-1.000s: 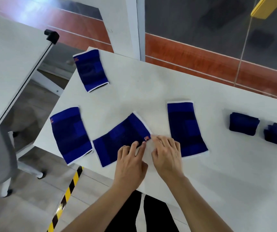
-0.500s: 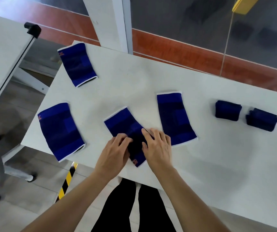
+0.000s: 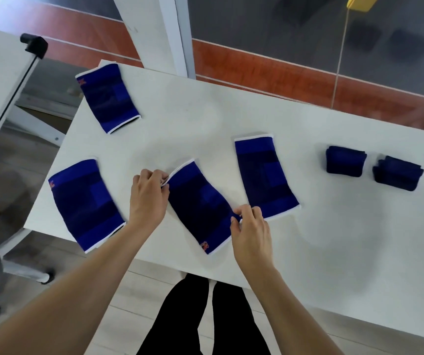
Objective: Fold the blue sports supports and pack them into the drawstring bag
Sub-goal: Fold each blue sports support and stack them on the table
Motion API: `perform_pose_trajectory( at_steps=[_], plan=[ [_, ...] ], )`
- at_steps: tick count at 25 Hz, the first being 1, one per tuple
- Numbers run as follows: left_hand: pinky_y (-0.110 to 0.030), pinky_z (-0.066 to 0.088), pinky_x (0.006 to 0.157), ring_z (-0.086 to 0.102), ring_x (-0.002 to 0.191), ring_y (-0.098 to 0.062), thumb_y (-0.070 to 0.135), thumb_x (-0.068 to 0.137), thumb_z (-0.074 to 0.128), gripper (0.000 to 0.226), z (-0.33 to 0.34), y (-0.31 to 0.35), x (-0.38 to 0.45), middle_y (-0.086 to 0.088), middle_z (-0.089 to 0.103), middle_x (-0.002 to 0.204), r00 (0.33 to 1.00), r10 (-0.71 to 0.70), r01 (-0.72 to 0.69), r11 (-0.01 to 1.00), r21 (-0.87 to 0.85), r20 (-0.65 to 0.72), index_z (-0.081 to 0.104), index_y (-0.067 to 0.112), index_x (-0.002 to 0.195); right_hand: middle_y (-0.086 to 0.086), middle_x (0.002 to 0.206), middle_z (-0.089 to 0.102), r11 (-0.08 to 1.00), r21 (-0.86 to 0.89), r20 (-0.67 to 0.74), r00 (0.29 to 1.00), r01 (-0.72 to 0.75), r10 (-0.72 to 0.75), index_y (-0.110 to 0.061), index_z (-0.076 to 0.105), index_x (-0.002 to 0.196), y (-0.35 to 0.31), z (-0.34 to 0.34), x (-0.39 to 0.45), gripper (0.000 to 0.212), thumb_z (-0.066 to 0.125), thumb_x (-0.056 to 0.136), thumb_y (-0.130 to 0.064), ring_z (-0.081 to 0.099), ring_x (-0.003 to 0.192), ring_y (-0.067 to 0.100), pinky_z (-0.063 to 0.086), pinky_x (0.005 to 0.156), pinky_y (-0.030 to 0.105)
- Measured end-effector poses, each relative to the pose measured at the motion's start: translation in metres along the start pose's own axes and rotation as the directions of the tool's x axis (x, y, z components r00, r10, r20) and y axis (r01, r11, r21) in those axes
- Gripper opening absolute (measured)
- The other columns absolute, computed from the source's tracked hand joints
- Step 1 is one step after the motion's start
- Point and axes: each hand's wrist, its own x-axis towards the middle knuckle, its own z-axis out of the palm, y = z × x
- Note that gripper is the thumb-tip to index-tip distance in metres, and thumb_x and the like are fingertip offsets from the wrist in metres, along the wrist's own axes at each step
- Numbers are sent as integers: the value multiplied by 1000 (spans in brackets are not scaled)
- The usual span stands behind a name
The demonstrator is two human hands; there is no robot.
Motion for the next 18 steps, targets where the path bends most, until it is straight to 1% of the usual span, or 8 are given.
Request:
perform_pose_trajectory(
  at_steps=[2, 4, 7, 9, 12, 15, 18],
  plan=[
    [-37, 48, 82, 54, 99, -24, 14, 100, 55, 16, -6, 16, 6, -2, 56, 109, 998, 58, -62, 993, -104, -34, 63, 15, 114, -5, 90, 59, 994, 110, -42, 999, 9, -5, -19, 57, 109, 4, -16, 3, 8, 55, 102, -21, 56, 78, 17, 53, 80, 44],
    [-34, 50, 80, 59, 87, -19, 18, 102, 52, 17, -9, 46, 22, 3, 58, 102, 989, 127, -138, 974, -177, -74, 66, 18, 113, -8, 80, 62, 981, 192, -91, 995, -22, 40, -22, 56, 110, 15, -36, 11, 8, 52, 103, -24, 58, 73, 15, 54, 77, 47],
    [-27, 45, 77, 58, 80, -14, 19, 102, 53, 19, -1, 100, 53, 6, 59, 97, 973, 219, -230, 953, -198, -75, 69, 19, 112, -10, 76, 65, 962, 248, -134, 980, -111, 148, -30, 53, 108, 39, -65, 27, 7, 49, 103, -30, 62, 74, 19, 55, 77, 50],
    [-28, 45, 76, 58, 81, -14, 17, 101, 54, 17, 9, 132, 68, 5, 61, 99, 961, 270, -275, 943, -187, -56, 68, 16, 111, -11, 78, 67, 948, 266, -132, 968, -175, 215, -33, 52, 105, 56, -78, 36, 5, 49, 102, -32, 63, 77, 22, 55, 78, 51],
    [-36, 50, 76, 58, 85, -18, 16, 100, 55, 12, 28, 157, 82, 0, 65, 102, 948, 318, -313, 936, -159, 4, 65, 15, 106, -9, 77, 68, 938, 267, -143, 953, -221, 265, -30, 54, 103, 68, -87, 46, 5, 50, 100, -29, 63, 76, 22, 53, 83, 52],
    [-38, 51, 78, 59, 90, -20, 19, 100, 54, 12, 45, 163, 90, 1, 62, 104, 955, 290, -281, 952, -123, 61, 64, 19, 106, -7, 76, 67, 943, 238, -142, 952, -232, 270, -25, 56, 103, 76, -86, 53, 4, 54, 100, -24, 61, 73, 19, 53, 83, 50],
    [-37, 52, 78, 59, 96, -21, 21, 100, 56, 12, 55, 162, 94, 3, 56, 110, 961, 270, -262, 959, -108, 65, 65, 22, 108, -6, 75, 67, 950, 209, -128, 957, -232, 262, -23, 56, 101, 82, -85, 57, 2, 56, 99, -22, 59, 69, 14, 54, 80, 49]
  ],
)
